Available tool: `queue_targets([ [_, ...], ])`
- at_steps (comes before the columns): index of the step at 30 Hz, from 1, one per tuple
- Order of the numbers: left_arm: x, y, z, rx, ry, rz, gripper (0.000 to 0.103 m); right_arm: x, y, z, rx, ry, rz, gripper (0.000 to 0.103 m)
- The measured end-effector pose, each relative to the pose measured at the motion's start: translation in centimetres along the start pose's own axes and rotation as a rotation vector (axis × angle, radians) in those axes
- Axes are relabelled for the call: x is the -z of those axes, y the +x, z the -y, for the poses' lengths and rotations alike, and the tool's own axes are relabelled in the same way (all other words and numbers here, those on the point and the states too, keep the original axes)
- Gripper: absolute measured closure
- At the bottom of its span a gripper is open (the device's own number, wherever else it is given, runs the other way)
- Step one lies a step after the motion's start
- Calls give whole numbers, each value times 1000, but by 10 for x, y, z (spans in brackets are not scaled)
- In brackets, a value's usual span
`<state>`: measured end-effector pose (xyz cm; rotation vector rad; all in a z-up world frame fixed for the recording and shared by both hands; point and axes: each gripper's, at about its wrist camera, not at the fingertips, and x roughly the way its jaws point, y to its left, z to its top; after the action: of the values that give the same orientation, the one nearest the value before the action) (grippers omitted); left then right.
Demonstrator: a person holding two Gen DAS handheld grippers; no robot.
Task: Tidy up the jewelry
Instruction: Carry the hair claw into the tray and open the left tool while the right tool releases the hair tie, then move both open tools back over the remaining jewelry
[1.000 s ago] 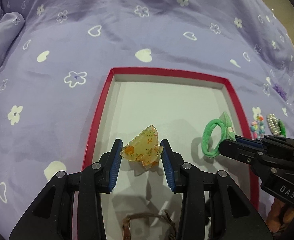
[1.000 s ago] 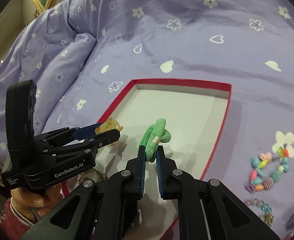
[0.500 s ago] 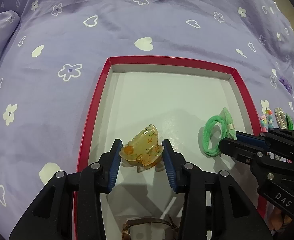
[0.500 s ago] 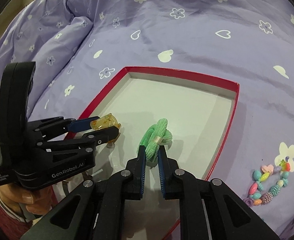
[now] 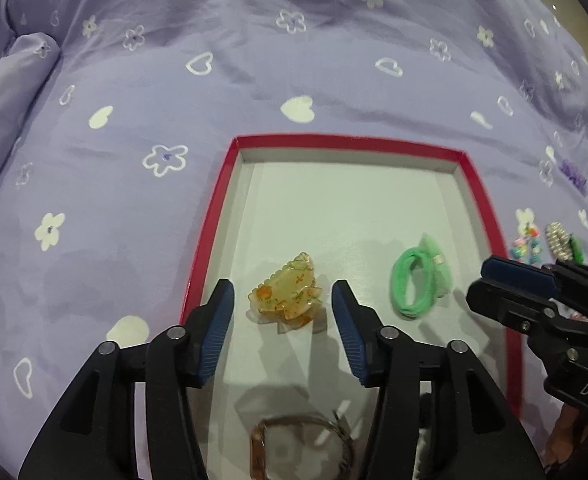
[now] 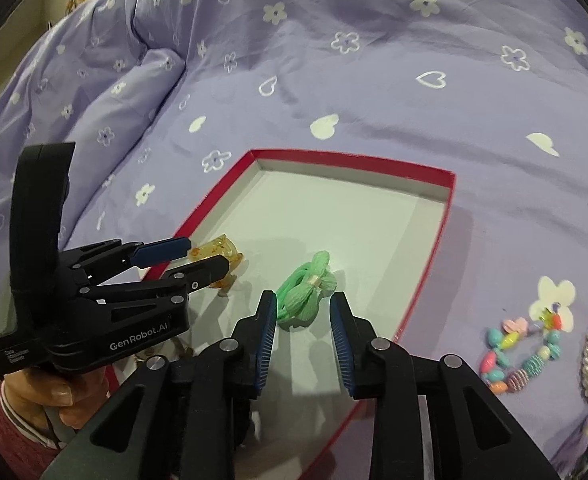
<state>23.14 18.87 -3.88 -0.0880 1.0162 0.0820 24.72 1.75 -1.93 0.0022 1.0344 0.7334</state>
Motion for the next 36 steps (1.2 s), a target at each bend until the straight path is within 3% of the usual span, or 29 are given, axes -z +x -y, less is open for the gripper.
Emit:
queue_targets([
  [3,3,-16,2,15,-25,33,47,5,-21,5,-14,29,45,67],
  [12,16,-55,26,104,-68,84,46,32,-77,35,-10,130,139,64],
  [24,27,-75,95,181,46,87,46,84,-145,95,96,256,212,64],
  [36,36,-67,154,215,164,48,46,117,-178,150,169,363,248,64],
])
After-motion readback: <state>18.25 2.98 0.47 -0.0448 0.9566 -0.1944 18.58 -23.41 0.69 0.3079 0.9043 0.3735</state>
